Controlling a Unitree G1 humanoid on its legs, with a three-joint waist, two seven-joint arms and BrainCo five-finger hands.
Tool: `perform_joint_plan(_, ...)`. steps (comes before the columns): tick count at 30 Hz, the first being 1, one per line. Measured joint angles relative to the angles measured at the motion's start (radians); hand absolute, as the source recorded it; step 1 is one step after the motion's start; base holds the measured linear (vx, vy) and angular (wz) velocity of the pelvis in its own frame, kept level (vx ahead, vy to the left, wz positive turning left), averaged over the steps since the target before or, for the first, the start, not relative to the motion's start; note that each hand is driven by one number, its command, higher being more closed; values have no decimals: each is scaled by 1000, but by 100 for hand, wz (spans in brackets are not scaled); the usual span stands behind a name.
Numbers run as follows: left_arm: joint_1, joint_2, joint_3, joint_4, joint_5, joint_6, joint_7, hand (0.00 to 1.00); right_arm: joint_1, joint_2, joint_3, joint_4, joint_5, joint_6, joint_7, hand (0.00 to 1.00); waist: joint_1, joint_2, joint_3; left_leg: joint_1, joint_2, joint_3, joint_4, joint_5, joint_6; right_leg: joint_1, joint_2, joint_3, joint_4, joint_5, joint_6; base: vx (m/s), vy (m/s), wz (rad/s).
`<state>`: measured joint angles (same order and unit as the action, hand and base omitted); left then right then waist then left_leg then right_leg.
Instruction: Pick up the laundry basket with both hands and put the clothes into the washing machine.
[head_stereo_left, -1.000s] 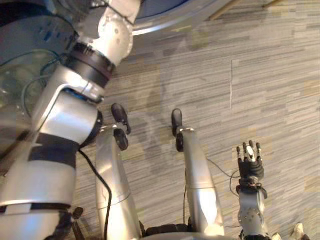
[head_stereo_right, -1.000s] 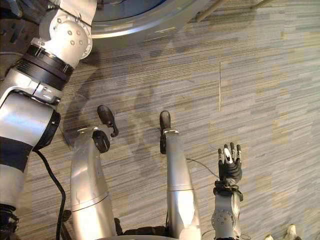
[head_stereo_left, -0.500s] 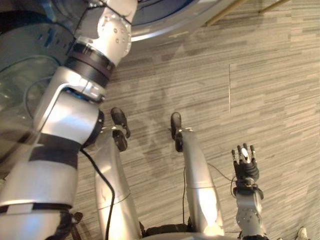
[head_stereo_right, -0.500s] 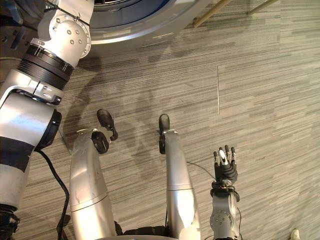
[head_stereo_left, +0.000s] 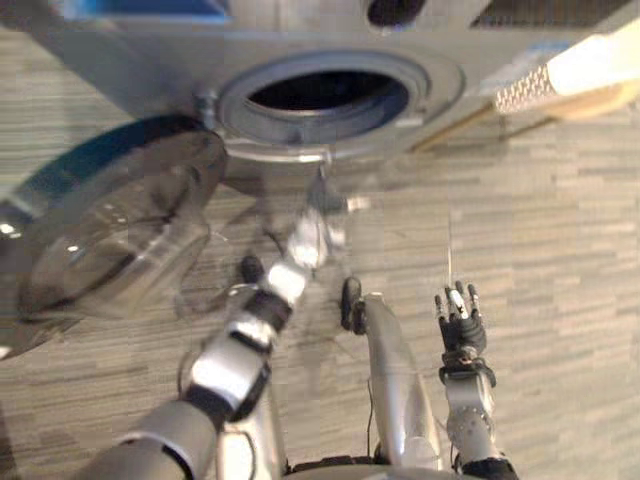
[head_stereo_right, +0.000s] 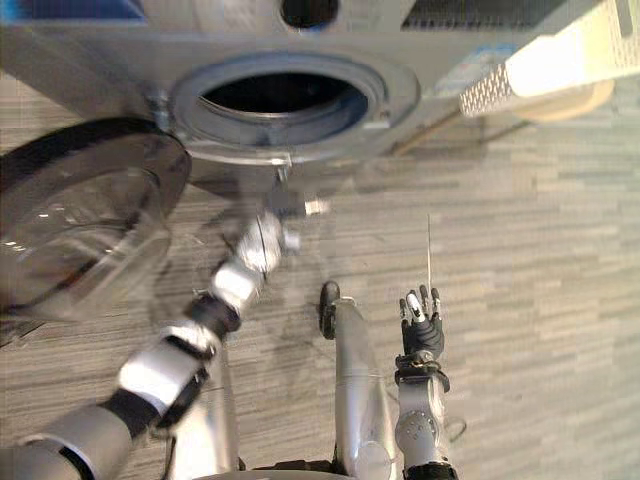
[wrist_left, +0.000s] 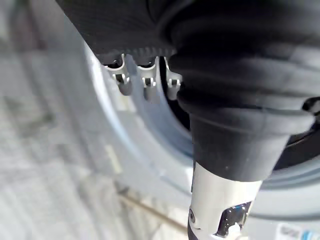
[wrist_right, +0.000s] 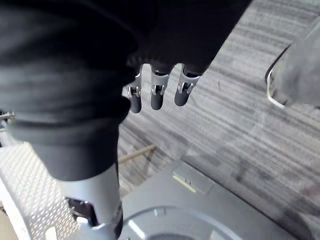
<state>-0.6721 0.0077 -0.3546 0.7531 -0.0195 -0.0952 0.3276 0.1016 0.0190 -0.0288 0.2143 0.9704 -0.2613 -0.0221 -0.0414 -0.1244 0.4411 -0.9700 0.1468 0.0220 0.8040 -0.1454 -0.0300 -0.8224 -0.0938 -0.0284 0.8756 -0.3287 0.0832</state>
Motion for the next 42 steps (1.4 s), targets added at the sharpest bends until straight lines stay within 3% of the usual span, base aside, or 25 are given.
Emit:
perform_joint_plan(3,212,-38,3,0,62,1,-20,0,25,14,14,15,-21,0,-5,0,17,22,-47,160,-36,-10,-146,43,-25,150,-33,-45,-79,-7,-11,71,-160,50)
perform_joint_plan(5,307,-40,4,-6,61,-1,-29,0,52,12,36,24,-32,0,-18,0,28,25,-83,248,-55,-14,-235,74,-36,225,-49,-62,-124,-9,-15,97,-167,41)
perform_joint_plan(8,490,-34,10,-46,47,-25,-66,0,110,13,66,51,-40,2,-23,0,39,47,-160,401,-78,-24,-397,134,-45,363,-70,-111,-217,-4,-24,113,-137,38)
perform_joint_plan(11,599,-16,-1,-119,29,-40,-101,0,147,11,71,51,-51,5,-22,0,56,69,-199,487,-94,-42,-491,171,-50,444,-82,-146,-266,-4,-25,109,-92,33)
perform_joint_plan(13,704,15,-4,-236,-13,-65,-138,0,168,6,70,51,-78,8,-22,0,61,88,-220,571,-98,-61,-563,199,-59,532,-86,-188,-310,-5,-26,115,-98,40)
perform_joint_plan(17,854,42,41,-448,-115,-77,-195,0,174,4,56,51,-104,9,-23,0,70,98,-248,652,-110,-103,-598,208,-62,635,-93,-244,-326,-30,-34,56,-95,38)
perform_joint_plan(19,956,31,97,-621,-174,-92,-216,0,173,-5,38,52,-121,9,-26,0,93,116,-269,676,-113,-153,-591,210,-67,706,-87,-307,-343,-41,-42,11,-92,65)
perform_joint_plan(21,983,20,133,-684,-187,-101,-216,0,167,-9,36,58,-137,9,-31,0,107,122,-274,688,-115,-176,-593,215,-74,737,-81,-334,-353,-44,-46,-17,-66,57)
perform_joint_plan(24,1048,1,249,-851,-228,-109,-202,0,143,-28,33,108,-181,11,-47,0,131,135,-307,707,-131,-239,-615,219,-78,804,-81,-434,-362,-61,-54,-60,-61,81)
perform_joint_plan(26,1069,-8,327,-936,-256,-113,-185,0,132,-39,10,143,-194,20,-60,0,134,149,-327,706,-126,-225,-632,206,-58,839,-84,-498,-390,-60,-55,-65,-22,99)
perform_joint_plan(27,1071,-10,387,-966,-257,-124,-167,0,117,-40,-3,170,-197,30,-68,0,136,141,-330,698,-108,-177,-611,202,-39,855,-96,-527,-402,-55,-62,-23,29,63)
perform_joint_plan(28,1074,-13,425,-979,-257,-129,-155,0,103,-49,-3,184,-198,34,-70,0,145,147,-335,691,-99,-147,-576,202,-39,856,-104,-530,-401,-52,-64,4,121,35)
perform_joint_plan(29,1082,-16,518,-1001,-257,-138,-120,0,62,-67,-4,204,-198,44,-70,0,157,166,-347,679,-72,-91,-438,162,-23,856,-113,-526,-401,-42,-61,28,117,2)
perform_joint_plan(31,1081,-14,599,-1033,-254,-147,-92,0,29,-71,-5,204,-197,46,-70,0,163,176,-351,656,-46,-56,-298,100,26,867,-125,-521,-402,-30,-49,70,205,-4)
perform_joint_plan(32,1081,-9,643,-1080,-244,-149,-71,0,7,-67,-5,204,-196,51,-69,0,165,186,-359,650,-45,-32,-264,100,34,881,-131,-516,-405,-21,-33,62,226,3)
perform_joint_plan(34,1082,3,671,-1108,-242,-149,-59,0,-3,-59,-12,204,-195,53,-67,0,161,174,-373,660,-70,-32,-298,117,22,890,-123,-519,-440,-19,-32,-12,118,26)
perform_joint_plan(35,1068,11,692,-1119,-237,-150,-52,0,-7,-54,-16,214,-194,53,-61,0,159,156,-391,681,-98,-61,-393,139,4,893,-143,-518,-474,-10,-45,9,165,29)
perform_joint_plan(36,1037,17,741,-1129,-220,-152,-35,0,-23,-32,-42,247,-193,53,-57,0,166,130,-408,720,-82,-67,-430,100,45,897,-161,-537,-513,33,-31,51,253,15)
perform_joint_plan(37,1023,32,796,-1140,-206,-158,-12,0,-43,-28,-56,267,-190,50,-56,0,161,146,-410,735,-24,-58,-405,50,14,905,-144,-537,-543,68,-4,65,271,2)
perform_joint_plan(39,1014,61,834,-1133,-202,-162,6,0,-45,-32,-66,300,-188,51,-46,0,160,163,-429,761,-11,-56,-479,37,-66,905,-138,-530,-569,89,16,40,274,4)
perform_joint_plan(40,998,116,855,-1100,-199,-166,26,0,-44,-30,-77,359,-186,53,-39,0,161,158,-441,775,-49,-55,-526,61,-54,900,-139,-493,-624,111,7,51,259,10)
perform_joint_plan(42,930,203,856,-979,-173,-166,26,0,-45,-31,-69,417,-187,56,-38,0,146,149,-449,773,-73,-54,-534,74,-39,909,-123,-431,-687,141,6,17,172,21)
